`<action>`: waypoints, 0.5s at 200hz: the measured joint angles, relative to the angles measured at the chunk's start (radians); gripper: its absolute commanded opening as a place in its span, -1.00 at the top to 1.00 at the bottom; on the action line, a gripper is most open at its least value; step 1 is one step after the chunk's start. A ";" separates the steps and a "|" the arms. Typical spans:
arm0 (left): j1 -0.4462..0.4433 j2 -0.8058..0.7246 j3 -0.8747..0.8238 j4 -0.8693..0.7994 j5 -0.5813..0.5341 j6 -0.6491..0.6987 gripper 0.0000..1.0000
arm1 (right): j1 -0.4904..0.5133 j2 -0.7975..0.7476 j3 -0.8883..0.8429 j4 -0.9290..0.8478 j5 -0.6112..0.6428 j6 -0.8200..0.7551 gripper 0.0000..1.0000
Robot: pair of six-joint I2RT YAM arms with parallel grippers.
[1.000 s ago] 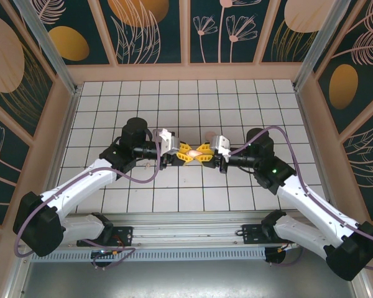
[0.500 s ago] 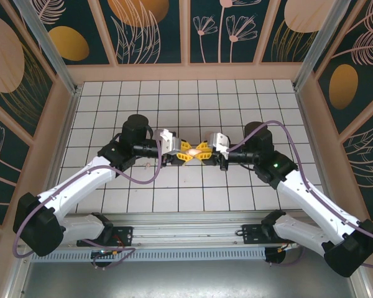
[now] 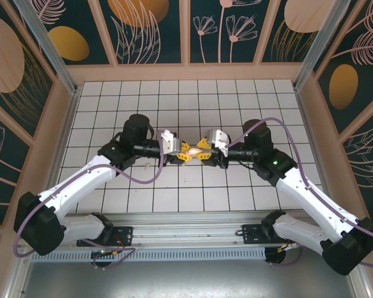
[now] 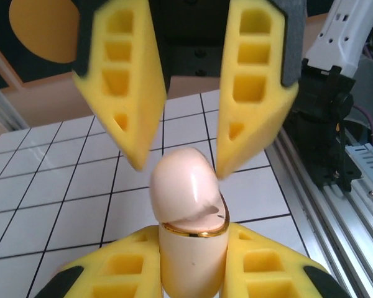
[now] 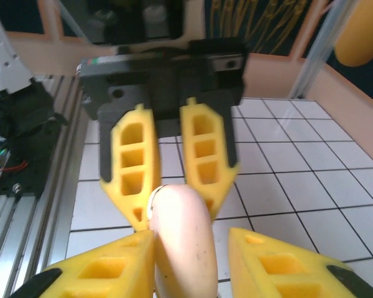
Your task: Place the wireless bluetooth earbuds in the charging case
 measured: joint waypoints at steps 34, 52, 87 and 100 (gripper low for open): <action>-0.005 0.001 0.000 -0.019 0.014 0.011 0.71 | -0.049 -0.012 -0.010 0.072 0.048 0.040 0.20; -0.005 0.001 0.000 -0.021 0.020 0.014 0.73 | -0.051 -0.015 -0.012 0.087 0.057 0.051 0.19; -0.005 0.000 -0.006 0.014 0.024 -0.010 0.74 | -0.052 -0.022 -0.014 0.109 0.058 0.077 0.15; -0.002 0.000 -0.021 0.054 0.028 -0.033 0.74 | -0.052 -0.030 -0.014 0.112 0.056 0.090 0.13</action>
